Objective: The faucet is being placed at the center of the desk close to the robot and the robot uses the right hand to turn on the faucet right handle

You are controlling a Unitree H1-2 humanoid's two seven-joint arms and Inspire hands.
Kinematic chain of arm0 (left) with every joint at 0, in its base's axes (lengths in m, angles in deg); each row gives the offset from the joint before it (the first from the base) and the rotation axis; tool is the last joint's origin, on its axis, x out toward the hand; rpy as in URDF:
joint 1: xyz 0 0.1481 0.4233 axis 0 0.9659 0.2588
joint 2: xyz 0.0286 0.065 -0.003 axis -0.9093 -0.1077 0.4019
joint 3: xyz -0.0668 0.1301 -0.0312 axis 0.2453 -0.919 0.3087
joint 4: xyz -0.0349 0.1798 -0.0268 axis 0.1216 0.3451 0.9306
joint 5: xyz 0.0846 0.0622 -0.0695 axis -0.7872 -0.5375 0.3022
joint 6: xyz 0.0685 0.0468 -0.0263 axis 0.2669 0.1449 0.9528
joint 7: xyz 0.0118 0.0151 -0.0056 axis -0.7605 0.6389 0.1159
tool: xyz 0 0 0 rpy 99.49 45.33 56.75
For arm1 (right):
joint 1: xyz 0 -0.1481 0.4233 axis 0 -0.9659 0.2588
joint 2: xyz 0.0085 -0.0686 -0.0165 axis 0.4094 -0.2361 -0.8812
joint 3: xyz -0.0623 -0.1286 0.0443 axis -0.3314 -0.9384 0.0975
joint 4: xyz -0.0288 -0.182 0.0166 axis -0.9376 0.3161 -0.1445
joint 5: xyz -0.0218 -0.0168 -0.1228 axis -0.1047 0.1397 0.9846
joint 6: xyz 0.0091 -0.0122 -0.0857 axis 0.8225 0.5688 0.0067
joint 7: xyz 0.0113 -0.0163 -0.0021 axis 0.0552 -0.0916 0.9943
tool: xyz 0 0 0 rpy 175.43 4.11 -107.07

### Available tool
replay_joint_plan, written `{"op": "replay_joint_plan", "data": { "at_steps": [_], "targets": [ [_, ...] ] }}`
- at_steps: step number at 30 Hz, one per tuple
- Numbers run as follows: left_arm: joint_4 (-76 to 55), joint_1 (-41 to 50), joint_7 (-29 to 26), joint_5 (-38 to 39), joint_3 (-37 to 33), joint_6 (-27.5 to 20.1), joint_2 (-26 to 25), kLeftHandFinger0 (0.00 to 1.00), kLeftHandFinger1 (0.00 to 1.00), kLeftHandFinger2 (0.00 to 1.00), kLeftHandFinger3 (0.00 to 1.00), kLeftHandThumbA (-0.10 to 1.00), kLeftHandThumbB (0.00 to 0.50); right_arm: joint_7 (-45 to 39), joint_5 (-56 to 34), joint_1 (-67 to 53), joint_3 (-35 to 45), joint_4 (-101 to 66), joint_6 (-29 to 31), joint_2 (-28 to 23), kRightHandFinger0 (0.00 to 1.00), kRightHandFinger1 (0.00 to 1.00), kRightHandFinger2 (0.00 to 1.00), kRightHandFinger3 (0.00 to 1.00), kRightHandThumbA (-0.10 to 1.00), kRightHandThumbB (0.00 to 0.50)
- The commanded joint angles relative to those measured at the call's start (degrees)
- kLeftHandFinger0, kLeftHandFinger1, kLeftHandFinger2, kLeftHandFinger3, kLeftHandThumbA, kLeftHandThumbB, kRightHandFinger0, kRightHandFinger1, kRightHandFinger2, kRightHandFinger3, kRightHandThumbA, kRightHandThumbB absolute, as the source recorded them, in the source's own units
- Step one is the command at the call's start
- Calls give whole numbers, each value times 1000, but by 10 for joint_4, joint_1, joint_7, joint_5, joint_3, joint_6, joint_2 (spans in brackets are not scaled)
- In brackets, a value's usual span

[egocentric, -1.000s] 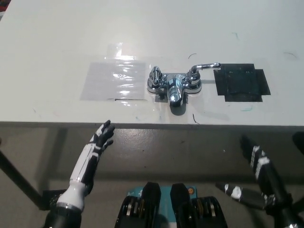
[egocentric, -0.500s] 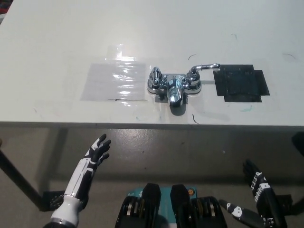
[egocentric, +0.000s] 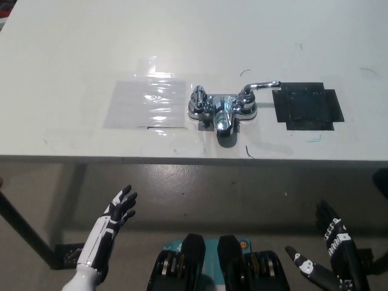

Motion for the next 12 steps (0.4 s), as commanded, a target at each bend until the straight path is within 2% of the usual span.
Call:
{"op": "replay_joint_plan", "data": {
  "at_steps": [1,3,6,7,10,12],
  "targets": [
    [-29,3,8,6,0,7,-7,1000,1000,1000,1000,1000,95,17,-1,5,-13,0,39,-1,1000,1000,1000,1000,824,129],
    [-38,4,6,2,0,16,-7,1000,1000,1000,1000,1000,88,17,-3,4,-16,3,42,-4,1000,1000,1000,1000,829,142],
    [-45,8,7,5,0,21,-7,1000,1000,1000,1000,1000,72,18,-11,0,-19,6,45,-8,1000,1000,1000,1000,828,131],
    [-45,9,9,12,1,21,-5,1000,1000,1000,1000,1000,55,18,-15,-1,-19,7,45,-9,1000,1000,1000,1000,820,120],
    [-52,22,5,6,1,22,-5,1000,1000,1000,1000,1000,9,18,-14,-5,-22,8,46,-12,1000,1000,1000,1000,802,132],
    [-57,25,6,5,1,28,-7,1000,1000,1000,1000,1000,1,17,-11,-5,-24,7,46,-13,1000,1000,1000,1000,795,131]
  ]
}}
